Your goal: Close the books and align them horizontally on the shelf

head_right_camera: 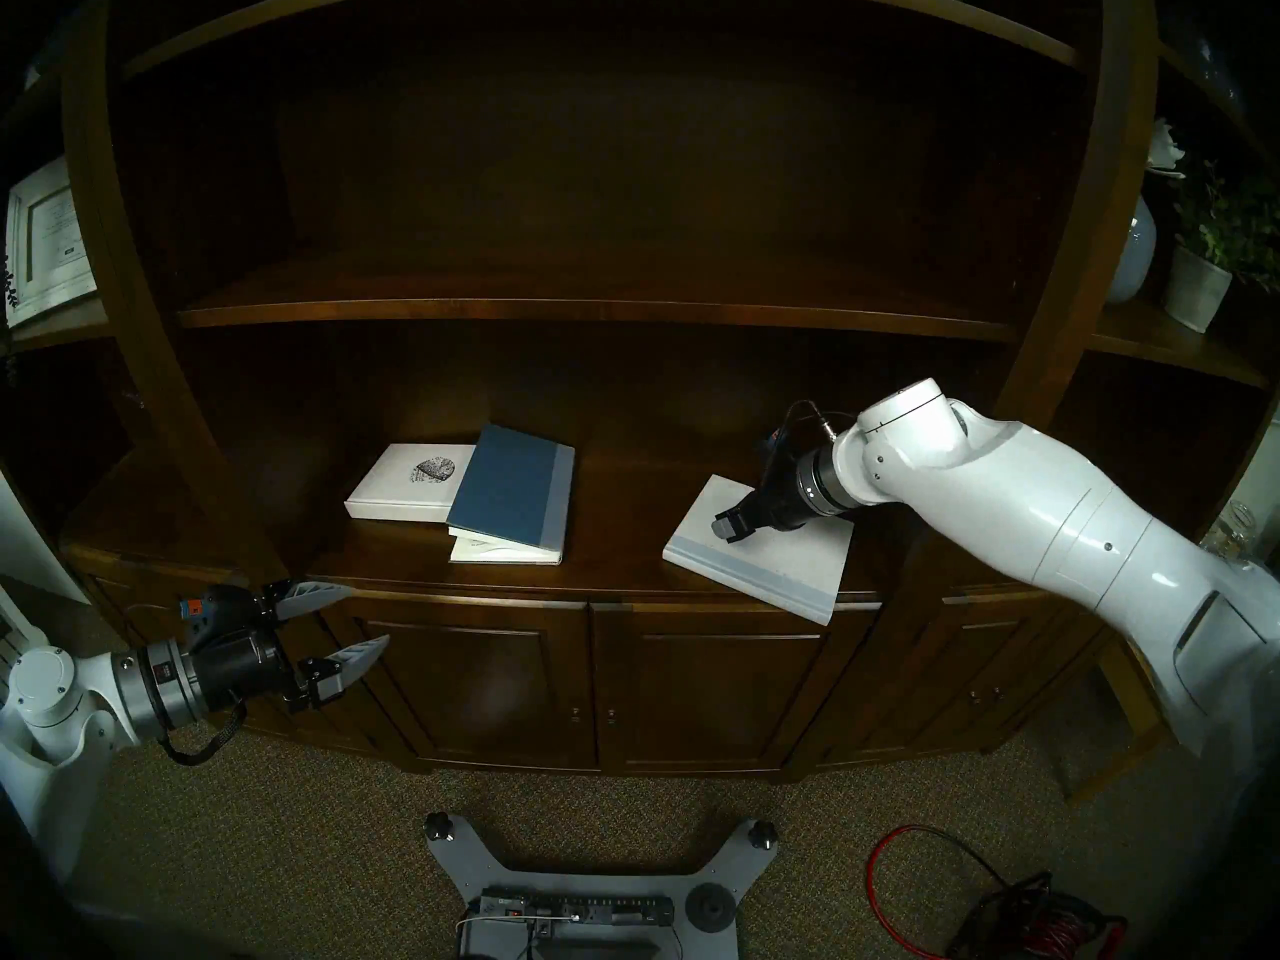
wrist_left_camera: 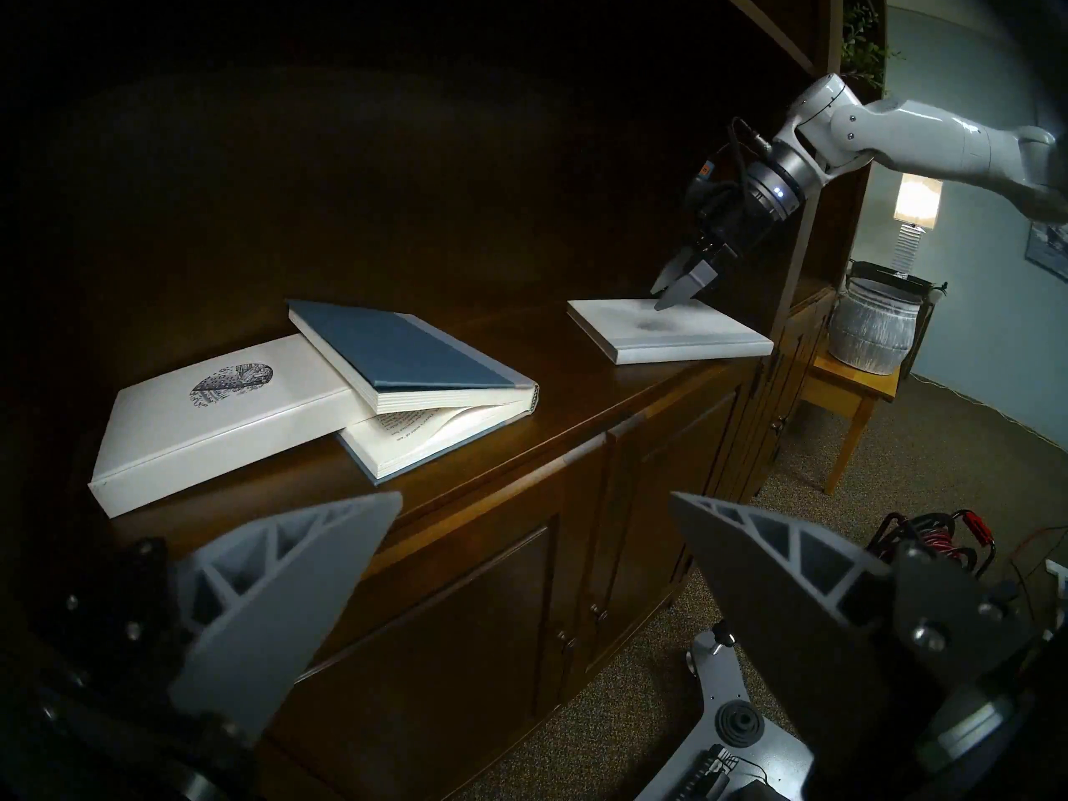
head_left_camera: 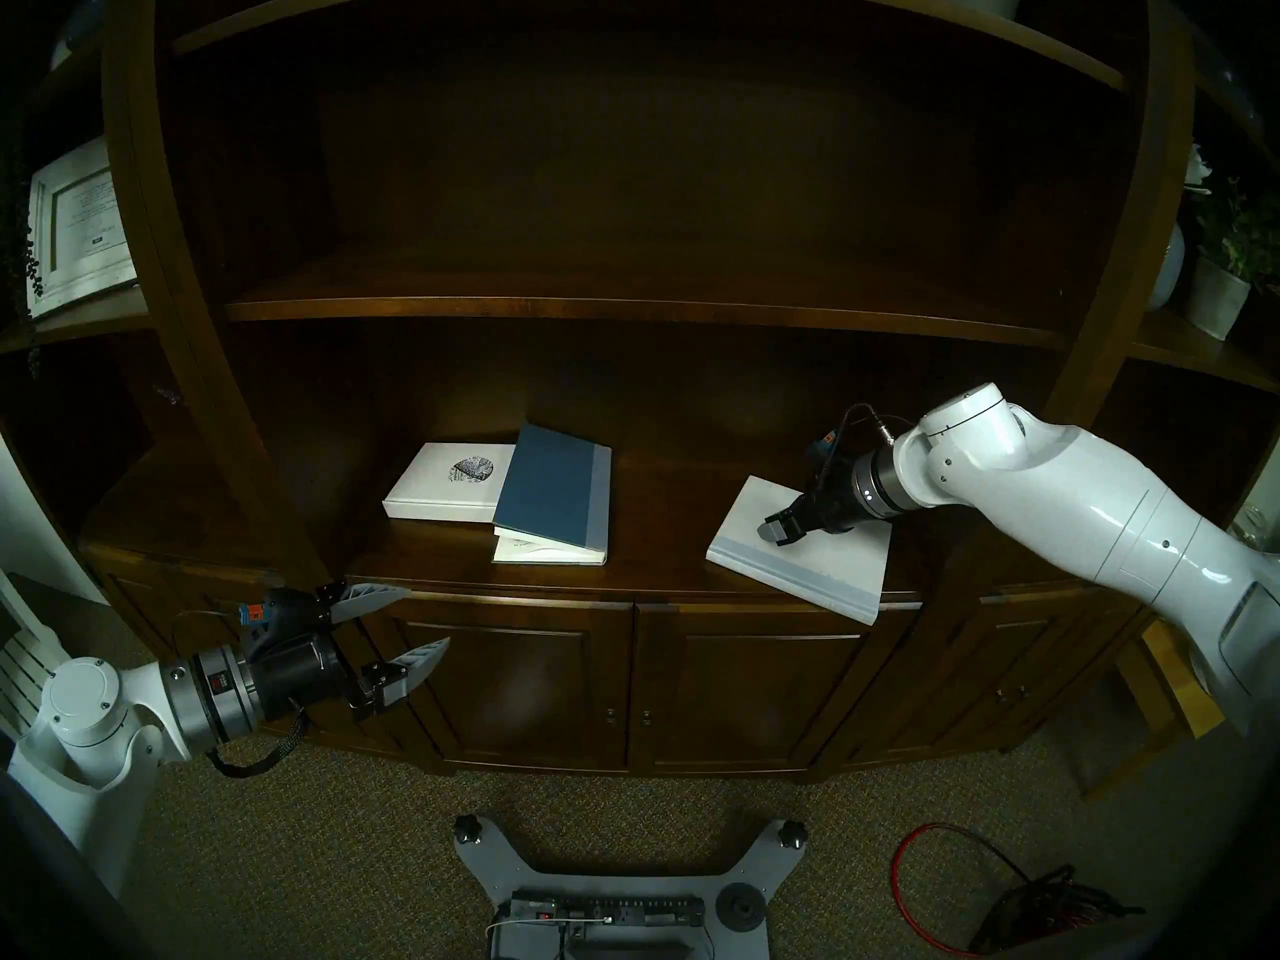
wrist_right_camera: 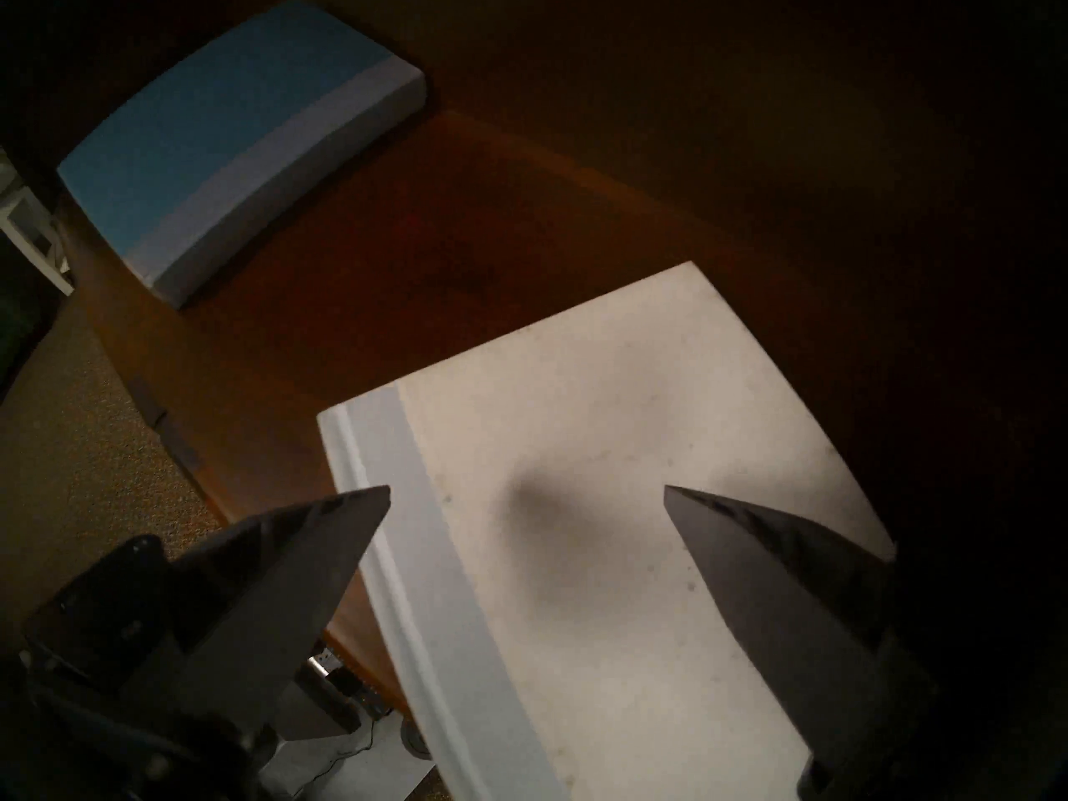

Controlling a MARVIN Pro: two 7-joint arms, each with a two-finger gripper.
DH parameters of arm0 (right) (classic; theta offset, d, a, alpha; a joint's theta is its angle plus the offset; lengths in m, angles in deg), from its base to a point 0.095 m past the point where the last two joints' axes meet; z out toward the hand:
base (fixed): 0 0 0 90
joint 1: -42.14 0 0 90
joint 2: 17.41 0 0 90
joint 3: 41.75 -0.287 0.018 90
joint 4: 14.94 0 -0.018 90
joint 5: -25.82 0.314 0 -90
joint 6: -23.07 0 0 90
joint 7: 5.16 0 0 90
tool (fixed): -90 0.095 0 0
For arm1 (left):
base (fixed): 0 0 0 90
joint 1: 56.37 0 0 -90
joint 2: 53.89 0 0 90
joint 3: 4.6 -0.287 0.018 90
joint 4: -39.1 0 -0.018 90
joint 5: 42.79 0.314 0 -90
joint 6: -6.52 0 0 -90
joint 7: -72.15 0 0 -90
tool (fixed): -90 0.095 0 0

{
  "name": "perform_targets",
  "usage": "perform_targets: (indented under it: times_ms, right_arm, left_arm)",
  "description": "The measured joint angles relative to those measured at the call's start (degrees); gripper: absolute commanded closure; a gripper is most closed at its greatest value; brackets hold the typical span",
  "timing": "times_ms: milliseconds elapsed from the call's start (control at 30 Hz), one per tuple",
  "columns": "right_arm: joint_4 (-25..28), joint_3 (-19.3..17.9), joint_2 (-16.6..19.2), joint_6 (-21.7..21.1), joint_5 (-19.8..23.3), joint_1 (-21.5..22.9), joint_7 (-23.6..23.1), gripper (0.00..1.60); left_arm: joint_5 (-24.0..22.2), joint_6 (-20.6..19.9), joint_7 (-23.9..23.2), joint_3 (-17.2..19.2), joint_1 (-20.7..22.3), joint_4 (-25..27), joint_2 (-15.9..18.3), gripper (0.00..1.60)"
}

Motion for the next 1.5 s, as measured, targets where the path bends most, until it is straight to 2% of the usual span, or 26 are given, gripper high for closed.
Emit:
perform_targets:
  times_ms: [900,1067,1300,1500]
  right_arm:
    - [23.0,0.0,16.1,-7.8,7.3,-3.6,-5.9,0.00]
    - [24.2,0.0,18.2,-8.1,8.0,-5.1,-5.0,0.00]
    - [20.9,-0.4,20.6,-7.8,8.8,-7.7,0.9,0.00]
    - [18.9,-1.6,21.8,-4.3,11.3,-9.5,5.5,0.00]
  left_arm:
    - [0.1,0.0,0.0,-0.1,0.0,-0.1,0.1,0.00]
    - [0.1,0.0,0.0,-0.1,0.0,0.0,0.1,0.00]
    - [0.1,0.0,0.0,0.0,0.0,0.1,0.1,0.00]
    - [0.0,0.0,0.0,0.1,0.0,0.2,0.1,0.00]
